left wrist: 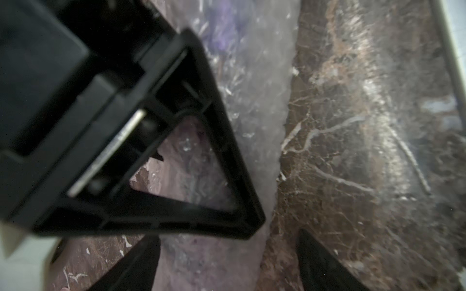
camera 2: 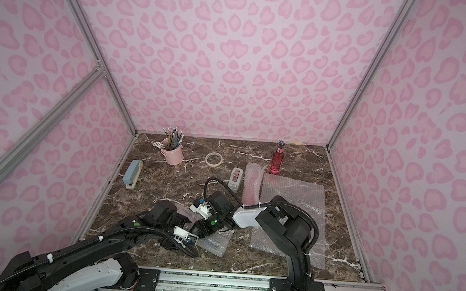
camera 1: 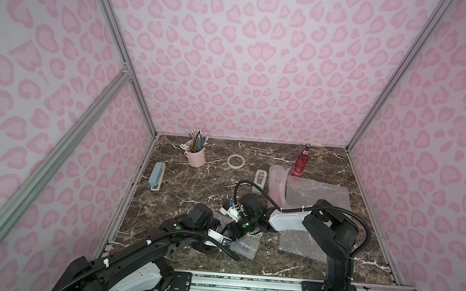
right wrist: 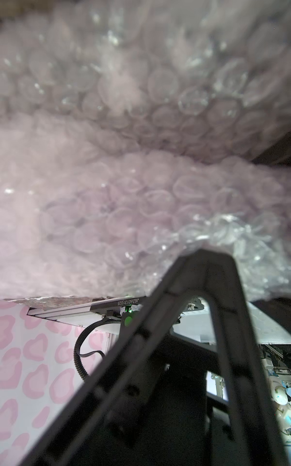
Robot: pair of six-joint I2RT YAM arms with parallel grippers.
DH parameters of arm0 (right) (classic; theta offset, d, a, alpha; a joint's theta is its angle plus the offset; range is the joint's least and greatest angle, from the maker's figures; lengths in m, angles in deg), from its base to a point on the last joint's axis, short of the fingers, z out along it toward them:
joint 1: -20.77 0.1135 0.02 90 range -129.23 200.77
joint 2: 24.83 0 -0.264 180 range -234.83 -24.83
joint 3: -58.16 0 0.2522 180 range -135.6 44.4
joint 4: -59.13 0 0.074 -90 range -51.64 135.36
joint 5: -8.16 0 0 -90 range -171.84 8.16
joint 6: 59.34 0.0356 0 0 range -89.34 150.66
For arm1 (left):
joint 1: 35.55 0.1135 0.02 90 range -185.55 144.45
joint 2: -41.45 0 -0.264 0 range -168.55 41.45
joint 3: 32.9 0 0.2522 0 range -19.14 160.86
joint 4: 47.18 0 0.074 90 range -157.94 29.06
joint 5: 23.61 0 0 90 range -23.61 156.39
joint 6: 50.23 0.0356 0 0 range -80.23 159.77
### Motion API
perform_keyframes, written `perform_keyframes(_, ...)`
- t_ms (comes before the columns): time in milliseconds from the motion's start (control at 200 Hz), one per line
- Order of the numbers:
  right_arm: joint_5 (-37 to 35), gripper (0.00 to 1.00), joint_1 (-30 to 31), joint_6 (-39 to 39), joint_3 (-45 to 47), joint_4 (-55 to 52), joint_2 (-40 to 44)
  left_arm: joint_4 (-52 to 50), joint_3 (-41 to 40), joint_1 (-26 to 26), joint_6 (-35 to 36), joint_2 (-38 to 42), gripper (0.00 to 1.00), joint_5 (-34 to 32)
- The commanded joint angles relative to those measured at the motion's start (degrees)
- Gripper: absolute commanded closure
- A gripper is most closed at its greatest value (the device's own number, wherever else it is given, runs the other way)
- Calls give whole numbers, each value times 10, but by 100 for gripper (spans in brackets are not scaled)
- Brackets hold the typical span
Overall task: Wrap wine bottles in bubble wrap
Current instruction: Wrap the wine bottle in bubble wrap.
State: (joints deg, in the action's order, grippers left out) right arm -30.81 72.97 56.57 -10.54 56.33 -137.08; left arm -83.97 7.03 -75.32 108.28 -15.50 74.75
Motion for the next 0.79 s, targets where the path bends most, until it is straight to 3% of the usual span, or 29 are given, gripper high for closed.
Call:
perform_keyframes(0, -13, 49, -2, -2, 9, -7, -9, 38, 10, -2, -5, -28, 18, -26)
perform_keyframes(175, -14, 47, -1, 9, 25, 21, -9, 36, 11, -3, -22, -54, 25, -56)
perform_keyframes(285, -30, 36, 0, 7, 34, 32, 6, 33, 18, -3, -37, -60, 29, -61)
perform_keyframes(520, -38, 27, 0, -9, 41, 28, 29, 9, 33, -3, -38, -94, 38, -72)
perform_keyframes(790, -69, 19, -2, -24, 60, -2, 80, -20, 44, 14, -40, -105, 38, -48)
